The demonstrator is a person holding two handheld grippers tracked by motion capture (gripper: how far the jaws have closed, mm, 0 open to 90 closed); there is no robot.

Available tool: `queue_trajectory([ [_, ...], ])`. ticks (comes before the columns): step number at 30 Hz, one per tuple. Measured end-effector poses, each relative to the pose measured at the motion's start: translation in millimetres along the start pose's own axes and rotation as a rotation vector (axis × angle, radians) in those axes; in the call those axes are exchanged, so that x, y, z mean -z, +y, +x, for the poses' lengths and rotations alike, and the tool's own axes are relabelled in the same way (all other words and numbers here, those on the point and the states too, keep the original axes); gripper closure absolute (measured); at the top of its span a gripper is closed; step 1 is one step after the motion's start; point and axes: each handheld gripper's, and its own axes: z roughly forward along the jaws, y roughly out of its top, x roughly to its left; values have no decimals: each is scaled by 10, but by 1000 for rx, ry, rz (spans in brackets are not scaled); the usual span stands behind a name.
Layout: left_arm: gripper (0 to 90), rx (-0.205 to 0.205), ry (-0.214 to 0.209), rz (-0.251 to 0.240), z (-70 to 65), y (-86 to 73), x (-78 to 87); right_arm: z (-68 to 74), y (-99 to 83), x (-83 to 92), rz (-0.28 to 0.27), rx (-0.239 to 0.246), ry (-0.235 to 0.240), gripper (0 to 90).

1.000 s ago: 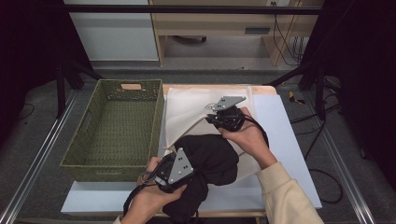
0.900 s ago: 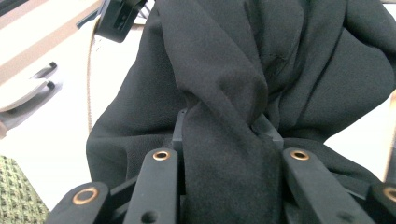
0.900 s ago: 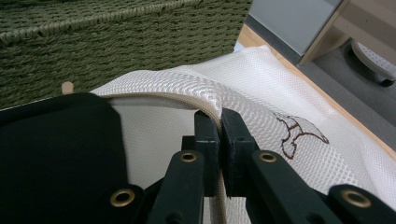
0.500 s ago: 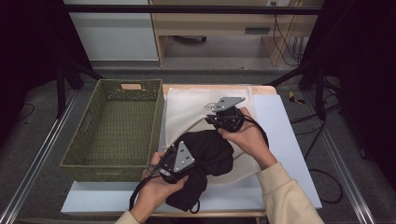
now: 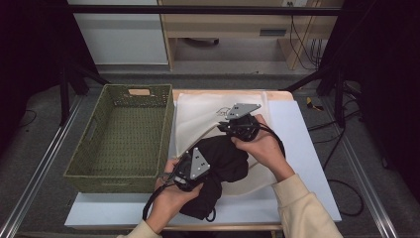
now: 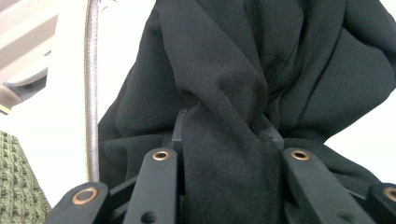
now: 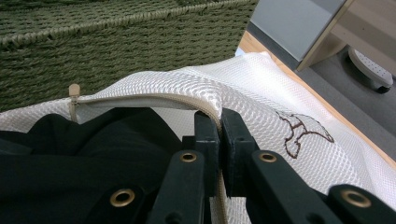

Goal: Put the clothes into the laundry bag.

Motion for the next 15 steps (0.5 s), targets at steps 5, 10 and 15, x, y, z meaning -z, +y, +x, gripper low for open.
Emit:
queue_trajectory([
  [5, 682, 7, 4, 0, -18, 9, -59, 16, 3, 8, -1, 5, -2, 865],
  [10, 683, 12, 6, 2, -19, 8, -93, 4, -4, 25, -1, 2, -2, 865],
  [15, 683, 8, 23, 10, -22, 0, -147, 9, -2, 18, -3, 5, -1, 865],
])
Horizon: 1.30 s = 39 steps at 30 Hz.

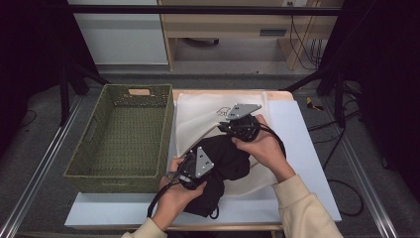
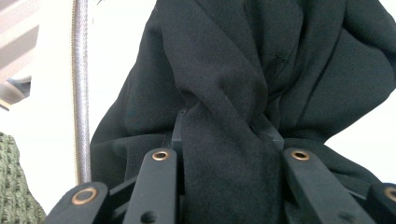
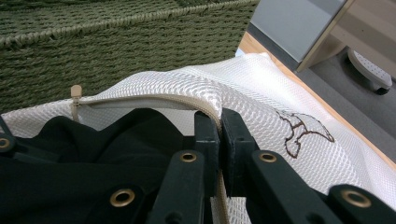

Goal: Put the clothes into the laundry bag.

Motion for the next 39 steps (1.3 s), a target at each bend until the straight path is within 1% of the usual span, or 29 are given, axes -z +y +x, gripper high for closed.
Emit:
queue_trajectory([
  [1, 682, -2, 1, 4, 5, -1, -5, 2, 1, -2, 0, 1, 0, 865],
  [3, 682, 8, 6, 1, 9, -2, -24, 6, 2, -4, 2, -2, 1, 865],
  [12, 682, 14, 25, 11, 17, -5, -123, 3, 1, -5, 4, -1, 2, 865],
  [14, 682, 1, 37, 15, 4, -1, -144, 2, 1, -4, 3, -1, 2, 865],
  [23, 681, 4, 36, 11, -18, 34, -187, -3, 1, 6, 5, -1, 4, 865],
  [25, 682, 3, 41, 9, -18, 53, -195, -4, 2, 6, 5, -2, 3, 865],
  [29, 681, -8, 59, 20, -1, 57, -234, -3, 3, 15, 3, -4, 1, 865],
  [33, 681, -8, 63, 23, -10, 45, -277, -3, 2, 19, 6, -3, 1, 865],
  [39, 681, -11, 65, 20, -26, 53, -283, -7, 2, 22, 5, -6, 2, 865],
])
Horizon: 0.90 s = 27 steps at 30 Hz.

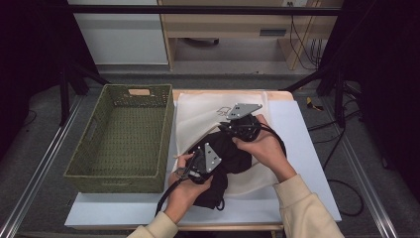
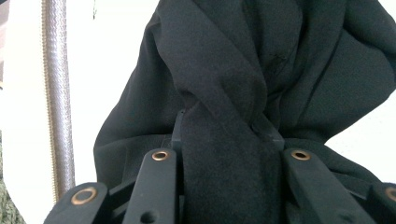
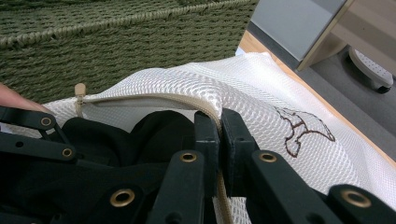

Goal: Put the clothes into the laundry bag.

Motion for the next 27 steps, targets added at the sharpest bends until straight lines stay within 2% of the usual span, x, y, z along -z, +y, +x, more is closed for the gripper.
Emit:
queue_trajectory([
  [6, 681, 4, 4, -1, 2, -1, -24, 9, 5, 0, -1, 2, 1, 865],
  [27, 675, 36, 44, 25, -25, -35, -290, 9, -10, 7, 0, 6, 4, 865],
])
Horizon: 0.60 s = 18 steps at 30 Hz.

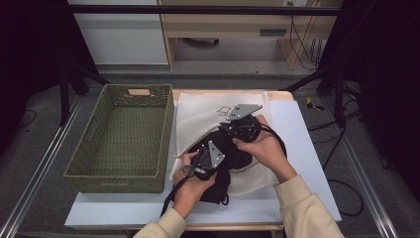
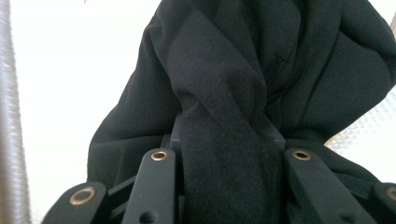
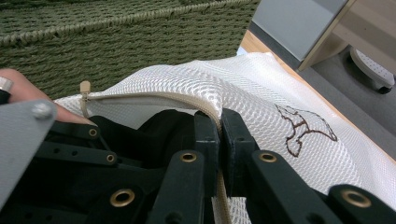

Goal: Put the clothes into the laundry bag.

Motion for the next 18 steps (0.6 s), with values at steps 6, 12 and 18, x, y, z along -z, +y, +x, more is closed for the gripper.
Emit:
queue_trajectory([
  [6, 673, -1, 10, -2, -27, -21, -39, 2, -3, 1, 1, -1, 0, 865],
  [12, 670, 0, 12, -1, -49, -40, -65, 3, -6, -2, 3, 0, 1, 865],
  [18, 665, 16, 16, -8, -53, -47, -86, 5, -16, -4, -1, -3, 1, 865],
])
